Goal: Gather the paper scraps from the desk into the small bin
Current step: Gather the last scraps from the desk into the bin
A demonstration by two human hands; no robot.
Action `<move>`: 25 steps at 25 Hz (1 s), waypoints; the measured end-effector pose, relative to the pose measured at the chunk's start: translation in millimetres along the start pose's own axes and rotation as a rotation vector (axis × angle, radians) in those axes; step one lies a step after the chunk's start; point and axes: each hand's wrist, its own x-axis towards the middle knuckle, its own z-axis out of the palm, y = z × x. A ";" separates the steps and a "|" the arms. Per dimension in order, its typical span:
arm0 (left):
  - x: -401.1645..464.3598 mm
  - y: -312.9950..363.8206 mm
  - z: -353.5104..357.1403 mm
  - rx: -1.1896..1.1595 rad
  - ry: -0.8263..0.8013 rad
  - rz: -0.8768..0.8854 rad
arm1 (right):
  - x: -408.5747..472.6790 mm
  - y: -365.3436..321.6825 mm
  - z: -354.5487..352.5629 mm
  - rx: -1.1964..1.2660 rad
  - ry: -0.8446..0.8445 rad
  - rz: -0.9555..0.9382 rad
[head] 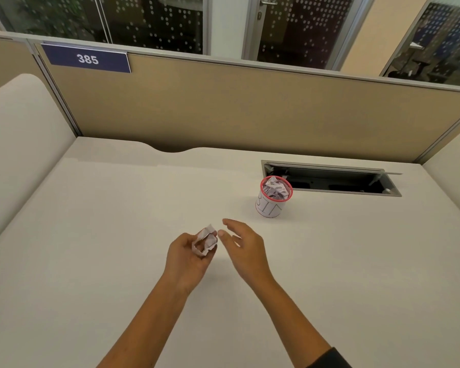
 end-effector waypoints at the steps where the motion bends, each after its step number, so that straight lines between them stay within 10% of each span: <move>1: -2.3 -2.0 3.5 -0.018 0.008 -0.010 | -3.3 -0.7 -0.5 -0.096 -0.041 -0.075; 10: -7.0 -27.2 18.9 0.313 0.173 0.007 | -16.2 13.5 -10.4 -0.555 -0.390 -0.291; 15: -6.2 -32.9 21.9 0.406 0.133 -0.009 | -15.8 25.9 -19.8 -0.744 -0.318 -0.462; 25: -4.3 -50.2 27.7 0.538 0.136 -0.045 | -10.3 31.2 -38.3 -0.522 -0.271 -0.333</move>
